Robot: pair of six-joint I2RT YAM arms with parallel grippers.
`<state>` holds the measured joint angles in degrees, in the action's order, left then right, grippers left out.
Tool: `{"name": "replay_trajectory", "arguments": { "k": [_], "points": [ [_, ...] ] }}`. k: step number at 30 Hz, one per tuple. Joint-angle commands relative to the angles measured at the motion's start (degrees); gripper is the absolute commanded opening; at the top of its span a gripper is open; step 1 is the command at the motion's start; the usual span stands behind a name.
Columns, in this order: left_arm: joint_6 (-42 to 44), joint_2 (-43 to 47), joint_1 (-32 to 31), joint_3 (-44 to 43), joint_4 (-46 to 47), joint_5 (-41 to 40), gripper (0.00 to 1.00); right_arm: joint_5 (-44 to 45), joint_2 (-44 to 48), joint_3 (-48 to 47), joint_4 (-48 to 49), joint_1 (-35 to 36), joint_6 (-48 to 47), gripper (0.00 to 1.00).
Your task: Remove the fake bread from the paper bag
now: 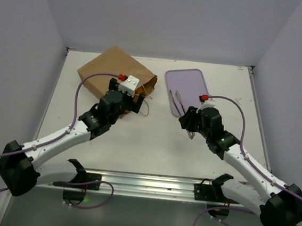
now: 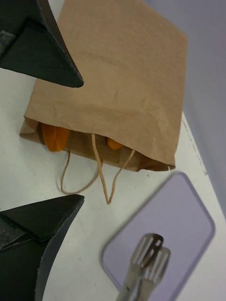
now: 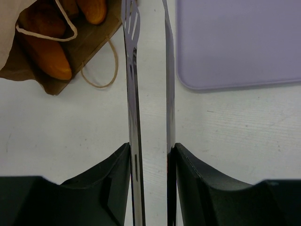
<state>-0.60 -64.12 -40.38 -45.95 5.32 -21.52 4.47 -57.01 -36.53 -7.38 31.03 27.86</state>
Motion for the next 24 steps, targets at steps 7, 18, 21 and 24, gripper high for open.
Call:
{"name": "replay_trajectory", "arguments": {
  "k": [7, 18, 21, 24],
  "points": [
    [7.9, -7.6, -1.0, -10.1, -13.4, -10.7, 1.00, -2.4, -0.2, -4.5, -1.6, -1.5, -1.2, 0.45],
    [11.2, -12.3, -1.3, -11.2, -28.5, -6.8, 1.00, -3.3, -1.0, -4.6, -1.6, -1.8, -1.7, 0.45],
    [11.2, -13.2, -1.3, -10.3, -27.7, -10.2, 1.00, -3.6, -1.1, -4.4, -1.7, -1.8, -1.7, 0.45],
    [11.3, -14.5, -1.3, -10.1, -26.3, -10.6, 1.00, -3.8, -1.2, -4.2, -1.2, -1.8, -1.5, 0.45]
  ]
}}
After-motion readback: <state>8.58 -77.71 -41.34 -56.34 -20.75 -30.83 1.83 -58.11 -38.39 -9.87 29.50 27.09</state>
